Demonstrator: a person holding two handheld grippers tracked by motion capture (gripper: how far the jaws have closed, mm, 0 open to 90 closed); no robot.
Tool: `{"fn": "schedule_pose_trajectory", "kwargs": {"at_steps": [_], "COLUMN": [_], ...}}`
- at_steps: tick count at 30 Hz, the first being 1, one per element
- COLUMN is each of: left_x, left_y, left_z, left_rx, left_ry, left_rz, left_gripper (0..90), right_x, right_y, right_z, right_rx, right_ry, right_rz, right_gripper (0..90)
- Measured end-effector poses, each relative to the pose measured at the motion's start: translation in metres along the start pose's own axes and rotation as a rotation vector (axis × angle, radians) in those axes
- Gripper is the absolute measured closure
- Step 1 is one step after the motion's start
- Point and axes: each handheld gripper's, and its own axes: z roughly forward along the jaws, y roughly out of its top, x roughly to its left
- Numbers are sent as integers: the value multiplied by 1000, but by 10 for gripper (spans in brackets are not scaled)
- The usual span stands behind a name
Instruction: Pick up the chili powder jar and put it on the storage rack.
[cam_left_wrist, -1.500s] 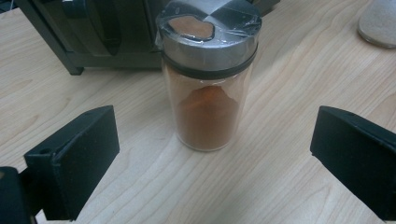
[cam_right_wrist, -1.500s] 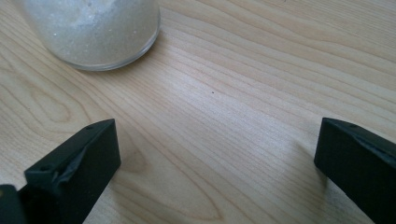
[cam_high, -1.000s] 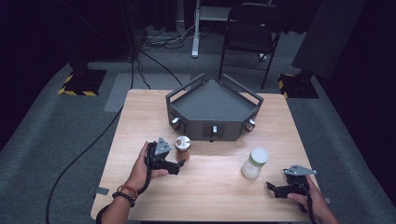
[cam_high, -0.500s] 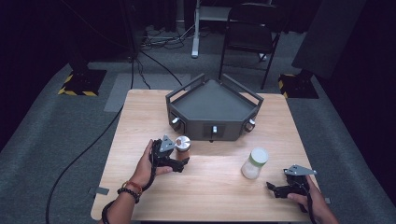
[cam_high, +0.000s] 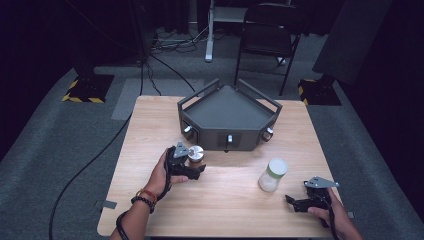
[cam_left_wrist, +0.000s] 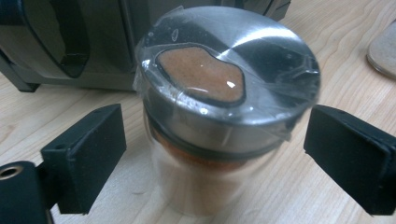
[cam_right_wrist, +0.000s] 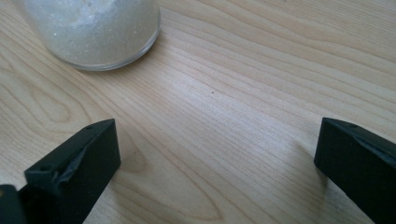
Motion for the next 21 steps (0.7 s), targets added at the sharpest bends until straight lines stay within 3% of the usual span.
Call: {"fn": "schedule_pose_trajectory", "kwargs": {"at_steps": [6, 10, 14, 21], "left_x": [0, 0, 4, 2], "left_y": [-2, 0, 3, 1], "left_z": [4, 6, 7, 8], "left_rx": [-27, -42, -40, -48], "left_ry": [6, 17, -8, -1], "left_rz": [-7, 16, 43, 36], "left_gripper": [149, 224, 312, 318], "right_x": [0, 0, 0, 0], "right_y": [0, 0, 0, 0], "right_z": [0, 0, 0, 0], "right_rx": [0, 0, 0, 0], "right_ry": [0, 0, 0, 0], "right_rz": [0, 0, 0, 0], "right_gripper": [1, 1, 1, 1]}}
